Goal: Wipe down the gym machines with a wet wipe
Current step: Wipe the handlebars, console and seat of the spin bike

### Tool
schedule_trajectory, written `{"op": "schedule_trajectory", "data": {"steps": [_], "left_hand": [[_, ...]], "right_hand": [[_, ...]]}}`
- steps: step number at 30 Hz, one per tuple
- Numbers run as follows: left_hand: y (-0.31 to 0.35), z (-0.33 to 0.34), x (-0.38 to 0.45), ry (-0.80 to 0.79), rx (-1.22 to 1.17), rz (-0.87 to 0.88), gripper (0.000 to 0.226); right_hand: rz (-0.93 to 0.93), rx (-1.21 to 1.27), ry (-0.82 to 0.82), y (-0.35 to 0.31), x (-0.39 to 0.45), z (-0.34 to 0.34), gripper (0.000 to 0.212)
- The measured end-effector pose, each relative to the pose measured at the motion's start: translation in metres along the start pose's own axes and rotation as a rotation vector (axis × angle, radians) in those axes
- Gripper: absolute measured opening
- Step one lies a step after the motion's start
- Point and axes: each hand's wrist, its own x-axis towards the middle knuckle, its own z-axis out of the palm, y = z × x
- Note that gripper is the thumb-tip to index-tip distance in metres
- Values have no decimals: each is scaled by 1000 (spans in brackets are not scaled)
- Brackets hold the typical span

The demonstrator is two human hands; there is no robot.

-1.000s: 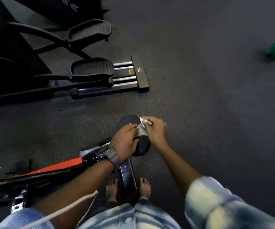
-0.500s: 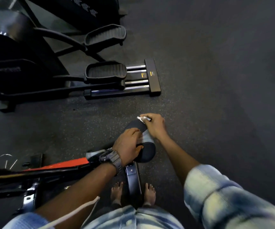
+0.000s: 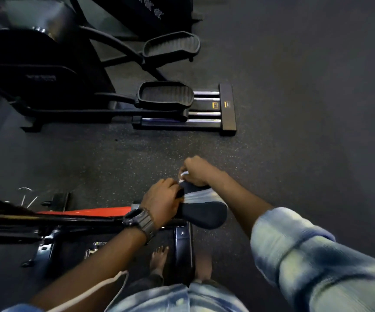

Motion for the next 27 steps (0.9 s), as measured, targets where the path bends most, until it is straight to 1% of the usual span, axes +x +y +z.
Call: {"op": "schedule_trajectory", "data": {"steps": [2,3,5,7,10,12,14,16,18,21,24,25,27], "left_hand": [[-13,-6,-10,16,-25,-60,21],[-21,-9,-17,44,-49,-91,18],[-35,-16,-32,104,-87,-129,13],[-46,-23,-43,124,-130,-154,12],[-64,-29,-57,101,-215,-198,15],[-74,-30,-62,129,-331,-236,21],[-79,-31,-64,161,-526,-336,27],[-84,-32,-67,196,-753,-475,34],[-93,-30,-69,247,-867,-545,40],[-103,-31,-69,246,-827,-486,31],[-96,-31,-63,130,-754,-366,31],[-92,-29,-61,97,-722,-317,29],[-85,-26,-55,113,-612,-203,22]], "right_hand": [[-84,-159,-7,-19,-3,8,24],[-116,-176,-10,-28,-4,13,25],[-176,-102,-45,-44,-5,22,26],[-225,-4,-94,-54,-6,27,26],[-199,-4,-146,-51,-8,19,26],[-144,-47,-96,-43,-8,17,25],[-140,-9,-37,-54,-11,27,26],[-216,47,26,-81,-14,48,26],[-296,24,113,-105,-15,68,24],[-464,-100,245,-116,-18,86,24],[-708,-268,380,-111,-32,104,19],[-741,-313,424,-107,-40,108,17],[-724,-358,458,-93,-55,109,14]]}}
